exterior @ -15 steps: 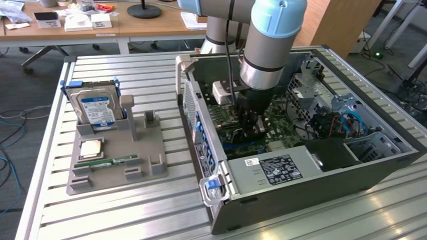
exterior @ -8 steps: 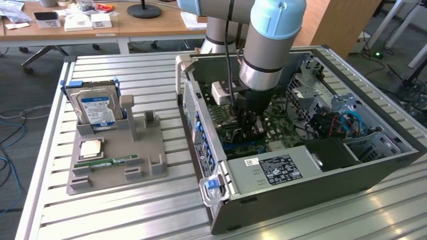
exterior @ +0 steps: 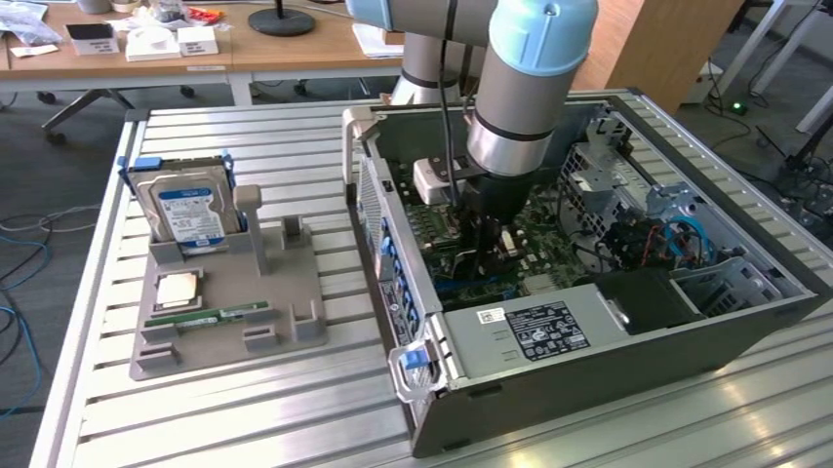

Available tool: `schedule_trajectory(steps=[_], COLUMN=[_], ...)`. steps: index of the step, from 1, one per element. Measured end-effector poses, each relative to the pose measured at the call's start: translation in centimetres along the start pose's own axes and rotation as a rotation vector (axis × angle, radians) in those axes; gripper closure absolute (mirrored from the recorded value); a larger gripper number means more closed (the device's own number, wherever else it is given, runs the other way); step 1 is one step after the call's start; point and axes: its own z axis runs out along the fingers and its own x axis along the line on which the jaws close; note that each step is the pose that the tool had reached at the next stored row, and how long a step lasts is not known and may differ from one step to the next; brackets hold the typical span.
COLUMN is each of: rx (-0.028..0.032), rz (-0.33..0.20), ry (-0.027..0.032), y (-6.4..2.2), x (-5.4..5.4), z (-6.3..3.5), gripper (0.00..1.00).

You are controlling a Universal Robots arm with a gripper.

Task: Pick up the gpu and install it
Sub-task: 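Insert the gpu into the slot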

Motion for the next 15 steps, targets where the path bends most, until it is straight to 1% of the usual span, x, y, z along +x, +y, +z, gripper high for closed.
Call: schedule_trajectory(steps=[4, 7, 12, 15], rx=[0.0, 0.0, 0.0001, 0.0], rz=[0.0, 0.0, 0.0, 0.0], ry=[0.0001, 0.0001, 0.0, 0.0001], y=[0.0, -0.01, -0.04, -0.07], x=[0.0, 0.0, 0.0, -0.1], z=[-0.02, -0.32, -1.38, -2.26], gripper=[0.48, 0.48, 0.48, 0.48])
